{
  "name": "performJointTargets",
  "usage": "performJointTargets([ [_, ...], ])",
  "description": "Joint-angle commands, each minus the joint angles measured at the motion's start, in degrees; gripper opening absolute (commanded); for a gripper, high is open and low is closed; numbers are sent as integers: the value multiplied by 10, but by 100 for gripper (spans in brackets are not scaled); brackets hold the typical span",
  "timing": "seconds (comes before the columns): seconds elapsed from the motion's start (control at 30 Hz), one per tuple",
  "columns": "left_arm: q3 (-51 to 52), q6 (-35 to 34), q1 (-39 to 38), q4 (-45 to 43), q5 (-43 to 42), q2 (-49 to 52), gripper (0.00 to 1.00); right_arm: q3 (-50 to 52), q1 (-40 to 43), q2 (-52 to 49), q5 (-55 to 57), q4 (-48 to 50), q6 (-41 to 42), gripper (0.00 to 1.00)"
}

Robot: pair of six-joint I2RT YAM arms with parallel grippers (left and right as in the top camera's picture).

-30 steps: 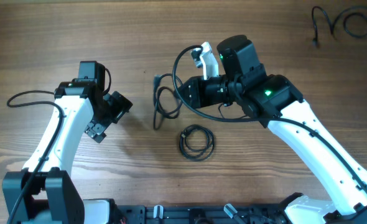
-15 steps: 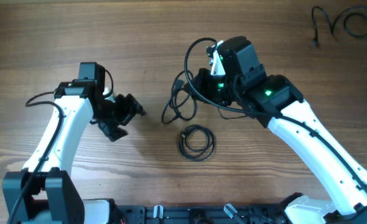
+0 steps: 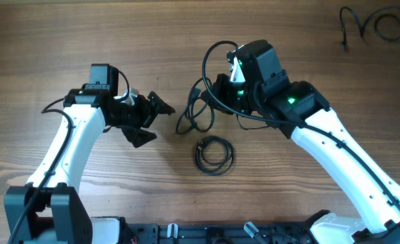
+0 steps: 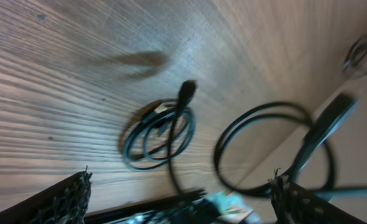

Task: Untangle cables
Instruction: 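Grasp a second black cable with the right gripper and lift it, then grasp the lifted cable's plug end with the left gripper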

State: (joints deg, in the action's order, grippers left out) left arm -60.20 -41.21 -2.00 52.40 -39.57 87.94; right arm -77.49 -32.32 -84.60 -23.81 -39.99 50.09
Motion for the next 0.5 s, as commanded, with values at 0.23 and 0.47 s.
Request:
performJointTargets([
  [0.23, 2, -210, -18, 16, -83, -9, 89, -8, 1, -8, -22, 54, 12, 4],
  [0.47, 2, -289, -20, -6, -121, -9, 84, -8, -2, -8, -22, 93, 54, 4],
])
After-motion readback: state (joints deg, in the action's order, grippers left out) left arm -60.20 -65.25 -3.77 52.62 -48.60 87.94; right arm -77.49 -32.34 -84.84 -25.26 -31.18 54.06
